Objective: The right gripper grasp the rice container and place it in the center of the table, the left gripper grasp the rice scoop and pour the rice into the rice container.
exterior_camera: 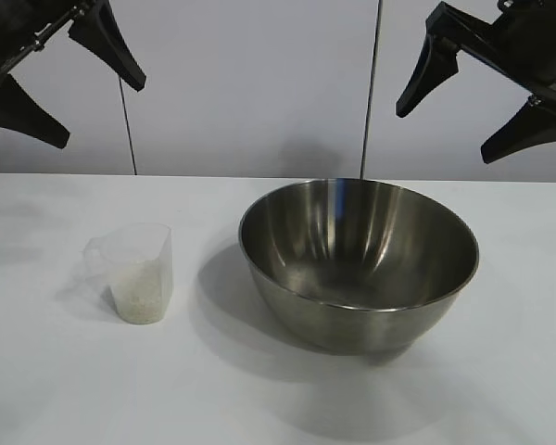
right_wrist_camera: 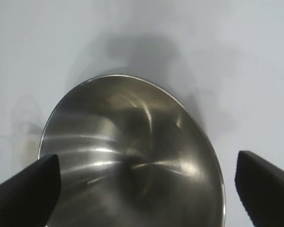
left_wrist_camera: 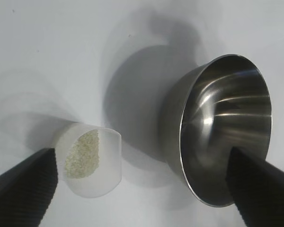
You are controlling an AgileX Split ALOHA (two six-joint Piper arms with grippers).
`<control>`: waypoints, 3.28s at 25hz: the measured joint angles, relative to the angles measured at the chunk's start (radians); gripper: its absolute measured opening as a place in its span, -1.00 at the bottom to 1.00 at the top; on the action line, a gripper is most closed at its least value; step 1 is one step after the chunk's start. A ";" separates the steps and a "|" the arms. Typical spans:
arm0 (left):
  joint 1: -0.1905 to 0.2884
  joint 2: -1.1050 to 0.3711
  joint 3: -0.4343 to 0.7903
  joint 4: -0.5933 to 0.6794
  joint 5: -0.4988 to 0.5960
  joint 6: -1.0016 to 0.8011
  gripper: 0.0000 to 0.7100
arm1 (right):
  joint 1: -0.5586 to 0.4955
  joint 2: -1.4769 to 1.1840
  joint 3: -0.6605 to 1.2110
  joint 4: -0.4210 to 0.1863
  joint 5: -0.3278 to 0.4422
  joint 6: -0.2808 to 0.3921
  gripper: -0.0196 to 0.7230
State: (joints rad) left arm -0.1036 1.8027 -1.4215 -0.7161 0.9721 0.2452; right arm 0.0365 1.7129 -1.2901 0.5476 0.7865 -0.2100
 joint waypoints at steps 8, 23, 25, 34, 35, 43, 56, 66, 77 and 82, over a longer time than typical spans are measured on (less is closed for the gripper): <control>0.000 0.000 0.000 0.000 0.000 0.000 0.96 | 0.006 0.000 0.000 -0.107 0.000 -0.004 0.92; 0.000 0.000 0.000 0.000 0.000 0.000 0.96 | 0.100 0.261 0.000 -0.245 -0.078 0.023 0.92; 0.000 0.000 0.000 0.000 0.000 0.000 0.96 | 0.100 0.280 0.000 -0.241 -0.084 0.025 0.92; 0.000 0.000 0.000 0.000 0.000 0.000 0.96 | 0.100 0.300 0.000 -0.217 -0.091 0.041 -0.30; 0.000 0.000 0.000 0.000 0.000 0.000 0.96 | 0.100 0.300 0.000 -0.217 -0.091 0.045 -0.44; 0.000 0.000 0.000 0.000 0.000 0.000 0.96 | 0.101 0.300 0.000 -0.193 -0.068 0.052 -0.92; 0.000 0.000 0.000 0.000 0.000 0.000 0.96 | 0.136 0.225 -0.007 -0.072 -0.041 -0.015 -0.92; 0.000 0.000 0.000 0.000 -0.001 0.000 0.96 | 0.245 0.271 -0.007 -0.181 -0.061 0.047 -0.92; 0.000 0.000 0.000 0.000 -0.001 0.000 0.96 | 0.245 0.282 -0.009 -0.237 -0.076 0.086 -0.65; 0.000 0.000 0.000 0.000 -0.001 0.000 0.96 | 0.245 0.280 -0.009 -0.235 -0.075 0.086 0.30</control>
State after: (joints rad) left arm -0.1036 1.8027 -1.4215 -0.7163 0.9712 0.2452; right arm 0.2820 1.9929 -1.2989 0.3130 0.7114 -0.1240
